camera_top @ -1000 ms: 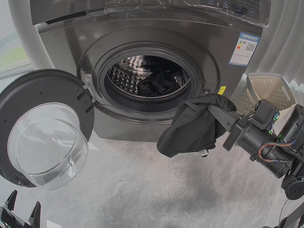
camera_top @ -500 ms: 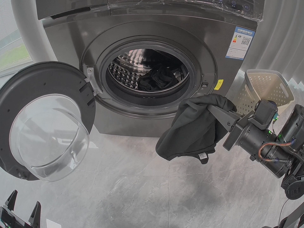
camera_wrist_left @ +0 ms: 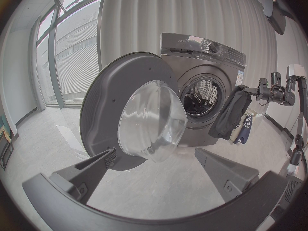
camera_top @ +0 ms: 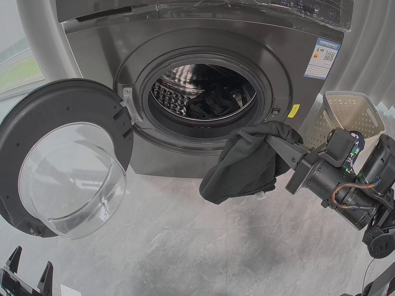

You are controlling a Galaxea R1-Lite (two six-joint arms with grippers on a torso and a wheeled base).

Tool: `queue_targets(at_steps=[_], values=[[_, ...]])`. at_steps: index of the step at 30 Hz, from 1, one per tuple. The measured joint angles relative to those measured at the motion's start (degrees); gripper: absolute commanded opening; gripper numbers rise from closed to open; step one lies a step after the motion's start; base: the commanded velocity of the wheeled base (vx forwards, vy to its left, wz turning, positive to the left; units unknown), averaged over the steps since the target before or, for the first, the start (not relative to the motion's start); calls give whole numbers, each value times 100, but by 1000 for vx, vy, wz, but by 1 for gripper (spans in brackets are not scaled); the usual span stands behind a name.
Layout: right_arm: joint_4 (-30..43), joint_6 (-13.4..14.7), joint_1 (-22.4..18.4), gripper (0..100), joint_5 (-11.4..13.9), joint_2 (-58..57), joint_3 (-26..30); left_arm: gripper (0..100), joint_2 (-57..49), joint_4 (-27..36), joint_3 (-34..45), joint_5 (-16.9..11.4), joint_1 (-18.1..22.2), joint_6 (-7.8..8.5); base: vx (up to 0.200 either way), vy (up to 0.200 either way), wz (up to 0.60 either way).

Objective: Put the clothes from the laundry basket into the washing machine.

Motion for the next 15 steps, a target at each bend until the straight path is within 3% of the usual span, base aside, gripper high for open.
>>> queue_targets(at_steps=[10, 15], values=[[4, 0, 117, 0, -59, 199, -722, 100, 0, -2, 0, -22, 6, 116, 0, 0, 0], [30, 0, 207, 0, -66, 240, -818, 100, 0, -2, 0, -37, 9, 91, 0, 0, 0]])
